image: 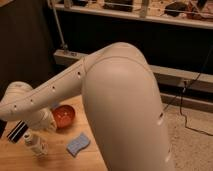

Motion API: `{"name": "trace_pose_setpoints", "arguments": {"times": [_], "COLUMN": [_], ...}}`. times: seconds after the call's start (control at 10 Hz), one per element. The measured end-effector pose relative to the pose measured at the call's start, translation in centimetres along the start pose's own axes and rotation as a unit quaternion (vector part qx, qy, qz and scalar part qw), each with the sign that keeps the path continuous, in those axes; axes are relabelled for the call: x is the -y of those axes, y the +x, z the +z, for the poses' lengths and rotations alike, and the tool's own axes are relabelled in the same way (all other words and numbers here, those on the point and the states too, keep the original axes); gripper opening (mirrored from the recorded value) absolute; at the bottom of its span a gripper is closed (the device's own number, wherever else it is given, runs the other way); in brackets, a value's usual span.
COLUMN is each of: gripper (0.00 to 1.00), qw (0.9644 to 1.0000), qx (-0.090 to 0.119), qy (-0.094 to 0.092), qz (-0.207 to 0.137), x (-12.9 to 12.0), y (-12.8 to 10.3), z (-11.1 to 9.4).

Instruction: Knock the bottle over

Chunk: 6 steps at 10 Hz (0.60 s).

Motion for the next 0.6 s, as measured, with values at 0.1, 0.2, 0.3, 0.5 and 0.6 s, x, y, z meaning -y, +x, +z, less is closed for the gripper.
{"name": "trace_pose_setpoints", "arguments": {"times": [0.1, 0.2, 0.3, 0.5, 0.6], "gripper": [0.0, 0.0, 0.0, 0.0, 0.0], "qw": [0.9999, 0.9995, 0.9984, 0.9951, 0.993], "qx": [-0.002, -0.002, -0.002, 0.001, 0.003], "qy": [0.001, 0.002, -0.001, -0.017, -0.035], "qz": [-0.014, -0.03, -0.056, -0.098, -0.113], "x": [-0.8, -1.7, -3.4, -6.3, -7.7], "y": [-0.2, -0.3, -0.5, -0.9, -1.1], "z": [0.0, 0.0, -0.2, -0.8, -1.3]}}
